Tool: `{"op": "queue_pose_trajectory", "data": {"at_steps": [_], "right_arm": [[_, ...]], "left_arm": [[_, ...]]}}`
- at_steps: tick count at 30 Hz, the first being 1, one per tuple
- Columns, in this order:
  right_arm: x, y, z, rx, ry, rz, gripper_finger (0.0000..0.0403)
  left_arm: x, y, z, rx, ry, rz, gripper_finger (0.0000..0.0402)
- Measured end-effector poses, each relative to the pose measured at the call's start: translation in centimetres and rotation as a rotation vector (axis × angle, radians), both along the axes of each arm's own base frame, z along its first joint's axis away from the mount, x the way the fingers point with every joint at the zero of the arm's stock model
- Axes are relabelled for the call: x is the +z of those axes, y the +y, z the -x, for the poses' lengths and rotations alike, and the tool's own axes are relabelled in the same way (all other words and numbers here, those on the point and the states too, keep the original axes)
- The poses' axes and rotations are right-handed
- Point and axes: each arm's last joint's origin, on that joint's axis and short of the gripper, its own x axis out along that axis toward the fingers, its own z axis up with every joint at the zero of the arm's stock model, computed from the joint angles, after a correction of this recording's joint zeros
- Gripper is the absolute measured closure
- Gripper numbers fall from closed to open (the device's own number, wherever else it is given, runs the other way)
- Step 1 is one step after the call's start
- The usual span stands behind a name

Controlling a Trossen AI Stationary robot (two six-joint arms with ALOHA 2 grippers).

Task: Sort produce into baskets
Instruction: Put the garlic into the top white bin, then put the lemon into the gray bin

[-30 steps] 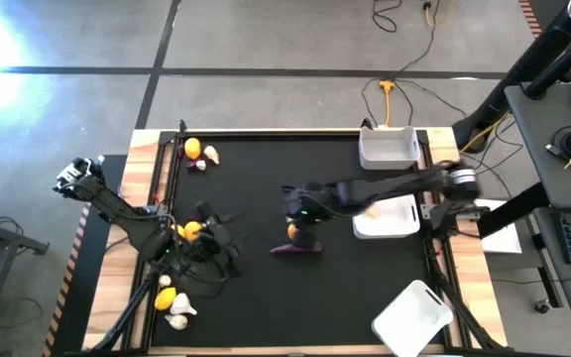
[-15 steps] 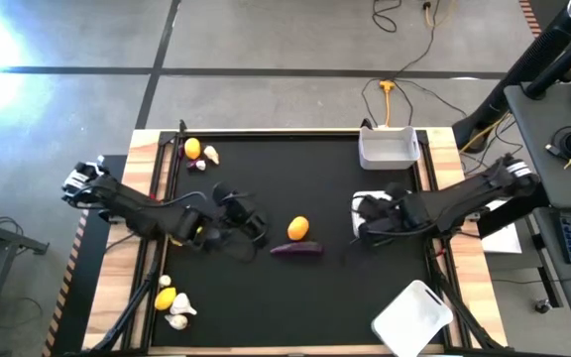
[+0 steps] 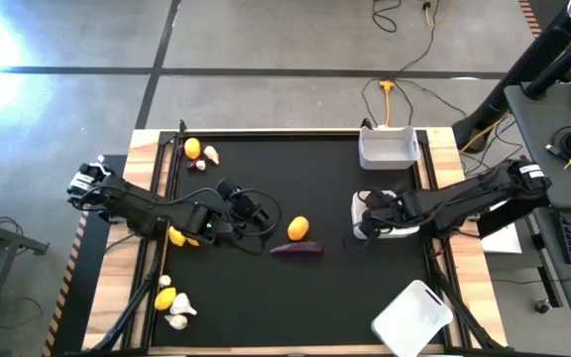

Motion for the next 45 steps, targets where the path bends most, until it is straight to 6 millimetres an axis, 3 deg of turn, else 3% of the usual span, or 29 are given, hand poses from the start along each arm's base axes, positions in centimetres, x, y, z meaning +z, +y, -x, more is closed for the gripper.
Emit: {"op": "queue_pose_trajectory", "data": {"at_steps": [6,15,19,22,25,28,33,45], "right_arm": [[0.4,-1.6,-0.2,-0.022,0.015,-0.054,0.0207],[7.1,-1.6,-4.3,0.144,-0.247,-0.069,0.012],[8.1,-0.8,-6.3,0.312,-0.426,-0.065,0.0107],[7.2,0.2,-8.1,0.492,-0.548,-0.141,0.0098],[5.6,1.3,-9.9,0.674,-0.577,-0.082,0.0089],[3.6,1.7,-11.3,0.831,-0.469,0.004,0.0082],[1.7,1.2,-14.4,0.878,-0.383,0.032,0.0074],[-0.9,0.8,-21.2,1.12,-0.016,0.02,0.0078]], "left_arm": [[-0.1,0.1,0.2,0.0,0.031,-0.01,0.0209],[0.4,-0.5,1.5,-0.022,0.061,-0.014,0.0209],[1.2,-1.9,2.6,-0.078,0.032,0.0,0.0209],[1.9,-3.4,3.5,-0.146,0.017,-0.001,0.0209],[2.6,-4.8,4.6,-0.212,-0.007,0.007,0.0209],[3.0,-6.0,5.6,-0.273,-0.016,0.003,0.0209],[3.1,-7.3,6.5,-0.332,-0.016,-0.004,0.0209],[3.5,-7.2,6.7,-0.315,-0.017,-0.058,0.0209]]}}
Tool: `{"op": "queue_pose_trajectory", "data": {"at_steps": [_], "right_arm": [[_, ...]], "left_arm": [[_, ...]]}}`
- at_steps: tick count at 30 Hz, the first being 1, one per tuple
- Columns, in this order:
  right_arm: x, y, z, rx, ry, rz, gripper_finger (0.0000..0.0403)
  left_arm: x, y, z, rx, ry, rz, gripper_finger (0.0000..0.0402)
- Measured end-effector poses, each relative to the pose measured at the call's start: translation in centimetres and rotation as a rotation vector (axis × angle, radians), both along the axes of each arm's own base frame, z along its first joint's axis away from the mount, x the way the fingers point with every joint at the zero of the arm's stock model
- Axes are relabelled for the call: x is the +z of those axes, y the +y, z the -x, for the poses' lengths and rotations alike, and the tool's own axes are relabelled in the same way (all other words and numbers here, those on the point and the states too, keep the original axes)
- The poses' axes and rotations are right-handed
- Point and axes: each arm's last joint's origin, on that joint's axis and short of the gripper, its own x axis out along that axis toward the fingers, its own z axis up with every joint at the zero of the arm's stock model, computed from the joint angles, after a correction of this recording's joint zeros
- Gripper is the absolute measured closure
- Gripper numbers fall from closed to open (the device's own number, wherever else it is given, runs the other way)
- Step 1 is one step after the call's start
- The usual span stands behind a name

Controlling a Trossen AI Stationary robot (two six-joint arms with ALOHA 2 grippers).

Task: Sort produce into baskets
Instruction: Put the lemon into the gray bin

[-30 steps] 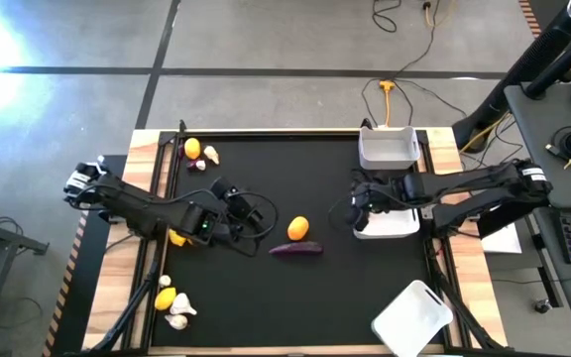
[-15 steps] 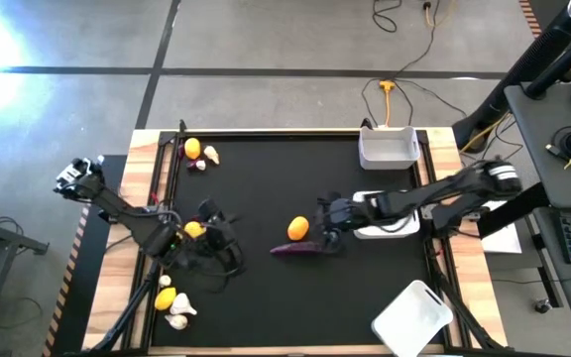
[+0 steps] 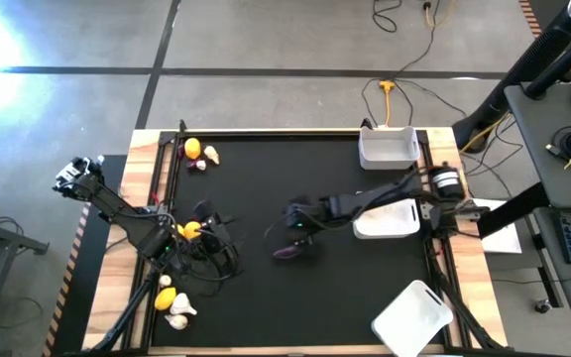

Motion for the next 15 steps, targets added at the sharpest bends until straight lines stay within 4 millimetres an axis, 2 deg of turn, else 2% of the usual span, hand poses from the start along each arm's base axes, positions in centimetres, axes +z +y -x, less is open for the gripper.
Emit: {"op": "queue_pose_trajectory", "data": {"at_steps": [4,7,11,15], "right_arm": [[-0.2,-0.6,-1.2,0.013,0.105,0.018,0.0078],[-1.0,-1.2,-1.5,0.021,0.178,0.027,0.0079],[-2.3,-1.9,-1.8,-0.005,0.207,0.013,0.0079],[-2.5,-2.2,-1.7,-0.051,0.212,-0.003,0.0082]], "left_arm": [[0.0,0.0,0.0,-0.001,0.002,-0.003,0.0209],[0.0,0.0,0.0,-0.001,0.002,-0.003,0.0209],[0.0,0.0,0.0,-0.001,0.002,-0.003,0.0209],[0.0,0.0,0.0,-0.001,0.004,-0.005,0.0209]]}}
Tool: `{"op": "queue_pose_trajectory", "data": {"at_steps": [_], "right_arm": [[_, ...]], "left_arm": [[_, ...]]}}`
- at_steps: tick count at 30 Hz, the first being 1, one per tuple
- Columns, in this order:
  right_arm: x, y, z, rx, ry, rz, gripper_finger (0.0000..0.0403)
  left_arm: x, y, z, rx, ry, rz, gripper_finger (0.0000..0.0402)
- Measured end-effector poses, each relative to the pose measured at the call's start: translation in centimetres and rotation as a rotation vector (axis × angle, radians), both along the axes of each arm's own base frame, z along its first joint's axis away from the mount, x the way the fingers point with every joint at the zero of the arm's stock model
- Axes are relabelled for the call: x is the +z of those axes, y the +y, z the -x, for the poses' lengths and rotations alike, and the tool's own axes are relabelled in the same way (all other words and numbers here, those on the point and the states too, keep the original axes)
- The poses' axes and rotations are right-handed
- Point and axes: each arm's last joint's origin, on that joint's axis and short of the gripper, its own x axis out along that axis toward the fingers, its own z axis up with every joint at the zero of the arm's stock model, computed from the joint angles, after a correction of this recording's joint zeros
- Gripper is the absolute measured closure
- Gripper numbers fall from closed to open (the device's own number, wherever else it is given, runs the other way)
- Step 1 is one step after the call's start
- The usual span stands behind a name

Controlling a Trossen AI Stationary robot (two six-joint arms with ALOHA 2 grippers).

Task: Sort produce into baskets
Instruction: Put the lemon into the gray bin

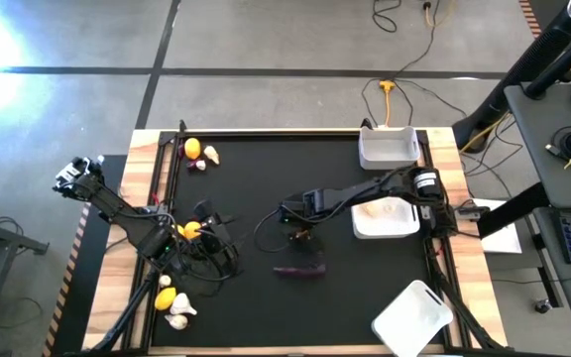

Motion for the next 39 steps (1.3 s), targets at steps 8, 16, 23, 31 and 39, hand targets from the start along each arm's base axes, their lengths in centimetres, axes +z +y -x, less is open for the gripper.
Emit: {"op": "queue_pose_trajectory", "data": {"at_steps": [8,16,23,31,39], "right_arm": [[2.3,-0.6,0.4,-0.088,-0.067,-0.01,0.0165],[10.7,-3.7,4.0,-0.298,-0.21,-0.003,0.0165],[17.6,-10.7,11.9,-0.801,-0.27,0.353,0.0158],[17.2,-18.5,19.3,-1.4,-0.23,0.236,0.0159],[11.2,-23.6,23.6,-1.682,-0.029,0.207,0.0157]], "left_arm": [[0.0,0.0,0.0,0.0,0.0,0.0,0.0209],[-0.2,-0.1,-0.1,-0.001,0.006,-0.005,0.0209],[-0.3,-0.1,-0.1,-0.001,0.01,-0.008,0.0209],[-0.1,-0.1,-0.2,0.039,-0.033,-0.023,0.0209],[0.0,-0.1,-0.4,0.016,-0.029,0.001,0.0209]]}}
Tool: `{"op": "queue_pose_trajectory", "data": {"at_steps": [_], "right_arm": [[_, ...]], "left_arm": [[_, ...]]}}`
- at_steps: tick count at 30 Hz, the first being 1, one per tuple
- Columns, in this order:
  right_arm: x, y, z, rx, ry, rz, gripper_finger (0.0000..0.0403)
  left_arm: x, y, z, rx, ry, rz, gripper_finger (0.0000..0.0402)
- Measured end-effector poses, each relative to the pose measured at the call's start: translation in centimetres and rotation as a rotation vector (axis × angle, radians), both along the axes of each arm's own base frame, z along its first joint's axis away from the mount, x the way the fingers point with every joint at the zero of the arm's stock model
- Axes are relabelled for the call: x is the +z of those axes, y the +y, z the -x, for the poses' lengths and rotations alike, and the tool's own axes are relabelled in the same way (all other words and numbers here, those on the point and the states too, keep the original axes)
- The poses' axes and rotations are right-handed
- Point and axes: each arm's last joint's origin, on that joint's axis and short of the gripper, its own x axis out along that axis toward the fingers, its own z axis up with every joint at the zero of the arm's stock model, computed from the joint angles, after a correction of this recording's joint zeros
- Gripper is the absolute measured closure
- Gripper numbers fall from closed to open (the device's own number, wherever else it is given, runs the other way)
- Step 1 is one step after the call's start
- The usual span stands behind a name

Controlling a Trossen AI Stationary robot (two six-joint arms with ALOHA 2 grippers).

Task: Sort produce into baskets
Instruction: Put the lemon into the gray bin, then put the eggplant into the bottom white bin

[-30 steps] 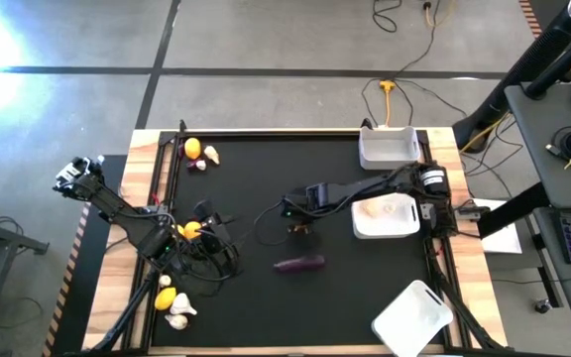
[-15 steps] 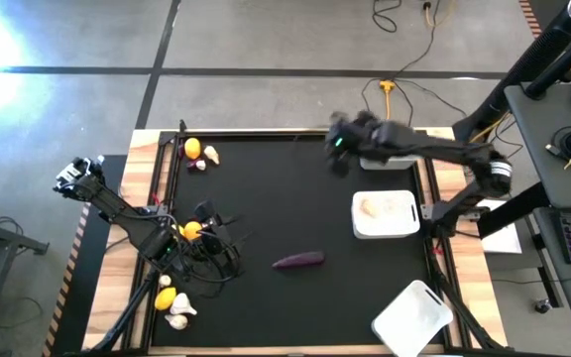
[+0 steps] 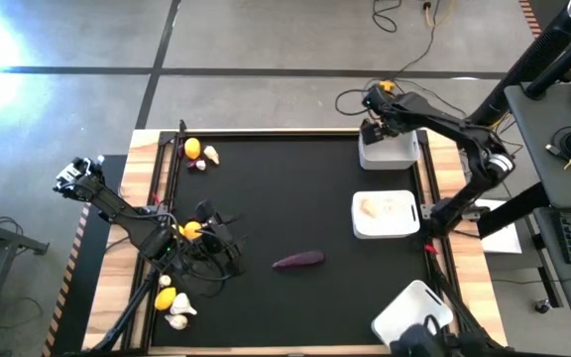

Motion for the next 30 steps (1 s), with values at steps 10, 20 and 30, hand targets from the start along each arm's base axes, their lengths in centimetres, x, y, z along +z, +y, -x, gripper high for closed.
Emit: {"op": "queue_pose_trajectory", "data": {"at_steps": [10,20,30], "right_arm": [[-6.1,-1.8,0.1,-0.033,0.006,-0.129,0.014],[-7.8,-2.6,-0.5,-0.023,-0.047,-0.157,0.012],[-3.4,-1.0,-0.7,0.148,-0.107,-0.163,0.0061]], "left_arm": [[-0.1,0.0,0.0,0.004,0.002,-0.004,0.0209],[-0.3,0.1,0.0,0.006,0.008,-0.01,0.0209],[-0.3,0.1,0.0,0.007,0.009,-0.014,0.0209]]}}
